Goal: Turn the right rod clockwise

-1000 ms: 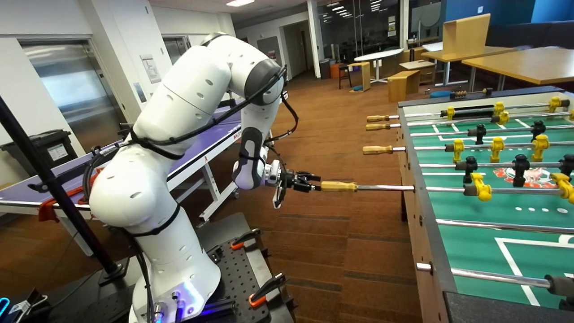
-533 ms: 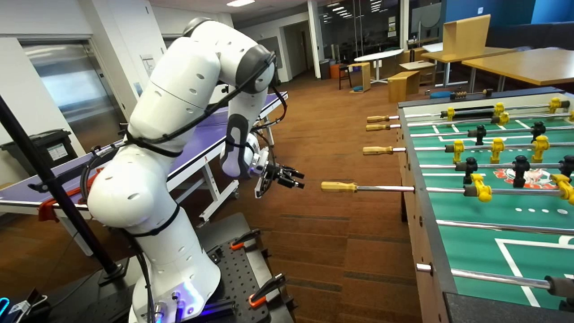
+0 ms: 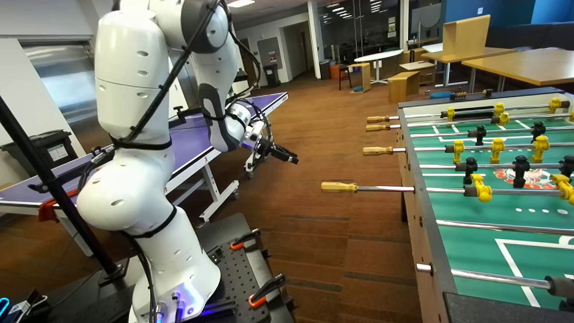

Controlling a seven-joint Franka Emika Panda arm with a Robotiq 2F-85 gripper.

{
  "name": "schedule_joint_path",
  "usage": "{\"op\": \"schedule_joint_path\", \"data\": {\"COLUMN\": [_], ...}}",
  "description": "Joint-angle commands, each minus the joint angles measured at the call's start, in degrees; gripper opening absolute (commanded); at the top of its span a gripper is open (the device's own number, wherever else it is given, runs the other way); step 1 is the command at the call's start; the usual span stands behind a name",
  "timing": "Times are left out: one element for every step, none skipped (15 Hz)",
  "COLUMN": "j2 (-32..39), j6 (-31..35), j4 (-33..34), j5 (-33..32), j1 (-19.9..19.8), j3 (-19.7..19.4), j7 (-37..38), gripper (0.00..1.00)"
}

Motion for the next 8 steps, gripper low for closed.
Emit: {"op": "schedule_joint_path", "data": {"j2": [-11.98, -14.20, -16.36, -18.29, -20.00, -21.36, -22.41, -23.55], "j6": [9.61, 12.68, 14.99, 17.83, 20.27, 22.45, 25.17, 27.35], "j4": [-2.60, -2.46, -2.22, -1.81, -1.45, -1.04, -0.76, -0.56], "j5": [6.71, 8.31, 10.21, 11.73, 13.31, 14.85, 15.68, 16.72], "j1": [-10.86, -14.12, -17.17, -20.13, -22.67, -24.80, -26.65, -27.91], "j3": [8.29, 10.58, 12.44, 14.18, 15.52, 16.36, 16.76, 16.83], "j7": [-10.09, -12.76, -15.24, -17.84, -20.12, -22.49, -24.74, -26.77], "gripper": [1.00, 1.00, 1.00, 1.00, 1.00, 1.00, 1.00, 1.00]}}
